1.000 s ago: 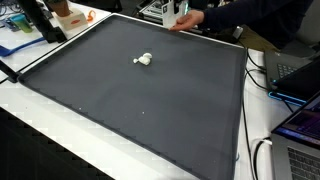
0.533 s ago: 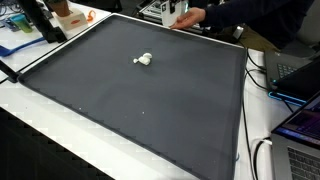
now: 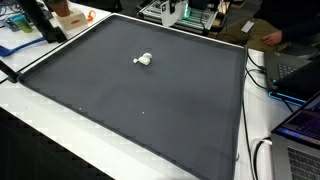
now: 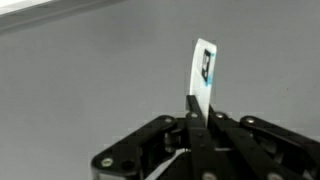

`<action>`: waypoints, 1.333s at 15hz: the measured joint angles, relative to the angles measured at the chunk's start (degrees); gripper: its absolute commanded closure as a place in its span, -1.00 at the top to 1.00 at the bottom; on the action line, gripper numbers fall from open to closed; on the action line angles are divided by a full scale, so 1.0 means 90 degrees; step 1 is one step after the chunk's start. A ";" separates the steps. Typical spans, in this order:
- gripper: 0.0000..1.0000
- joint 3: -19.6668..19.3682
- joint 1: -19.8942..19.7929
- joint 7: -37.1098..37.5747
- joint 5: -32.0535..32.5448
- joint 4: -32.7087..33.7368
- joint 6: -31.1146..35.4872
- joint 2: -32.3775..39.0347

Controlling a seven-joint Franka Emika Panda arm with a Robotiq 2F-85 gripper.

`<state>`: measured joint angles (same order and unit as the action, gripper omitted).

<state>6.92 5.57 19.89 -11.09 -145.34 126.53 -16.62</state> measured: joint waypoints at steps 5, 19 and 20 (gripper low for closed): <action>-0.92 0.0000 0.0000 0.0000 0.0000 0.0000 0.0000 0.0000; -0.92 0.0088 -0.0754 0.1820 0.1352 -0.0109 0.1270 0.0358; -0.92 0.0080 -0.0843 0.1947 0.1479 -0.0109 0.1438 0.0432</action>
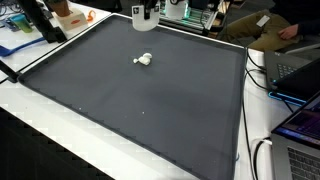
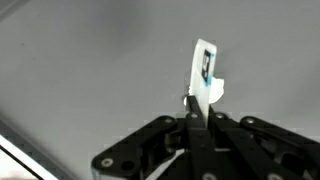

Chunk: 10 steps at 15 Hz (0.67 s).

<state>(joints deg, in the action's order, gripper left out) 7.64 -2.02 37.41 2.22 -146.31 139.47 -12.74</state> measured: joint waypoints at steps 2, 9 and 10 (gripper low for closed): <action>-0.92 -0.0010 -0.0108 0.0081 0.0095 0.0001 0.0177 0.0142; -0.98 -0.0065 -0.0113 0.0098 0.0082 0.0066 0.0724 0.0452; -0.98 -0.0088 -0.0113 0.0098 0.0082 0.0090 0.0905 0.0575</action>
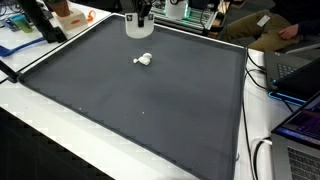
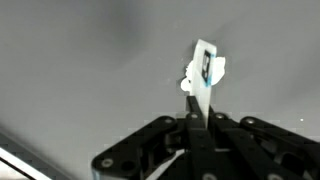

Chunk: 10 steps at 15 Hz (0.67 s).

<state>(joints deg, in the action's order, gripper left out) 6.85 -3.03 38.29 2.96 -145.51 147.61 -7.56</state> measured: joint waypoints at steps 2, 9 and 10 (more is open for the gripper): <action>-0.98 -0.0050 0.0000 0.0000 0.0000 0.0060 0.0255 0.0250; -0.98 -0.0157 0.0175 -0.0233 -0.0191 0.0559 0.0373 0.0994; -0.98 -0.0158 0.0224 -0.0278 -0.0235 0.0624 0.0368 0.1066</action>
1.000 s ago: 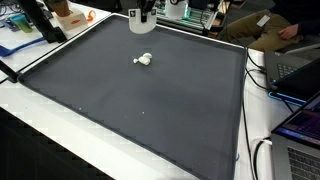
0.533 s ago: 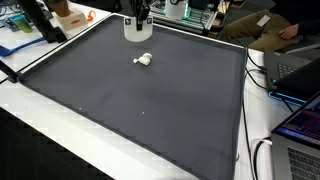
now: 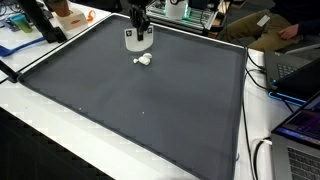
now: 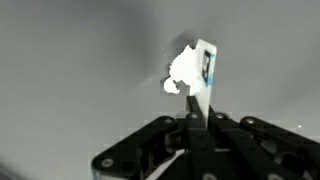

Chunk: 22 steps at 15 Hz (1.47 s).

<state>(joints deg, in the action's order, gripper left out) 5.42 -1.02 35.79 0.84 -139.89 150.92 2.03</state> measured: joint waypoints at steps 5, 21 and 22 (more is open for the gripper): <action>-0.98 -0.0036 0.0208 0.0006 -0.0009 0.0156 -0.0140 0.0259; -0.98 -0.0230 0.0293 0.0127 0.0011 0.0227 -0.0325 0.0407; -0.98 -0.0246 0.0293 0.0127 0.0002 0.0245 -0.0321 0.0461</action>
<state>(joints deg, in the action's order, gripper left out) 3.21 1.62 36.93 0.86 -137.69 148.04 6.18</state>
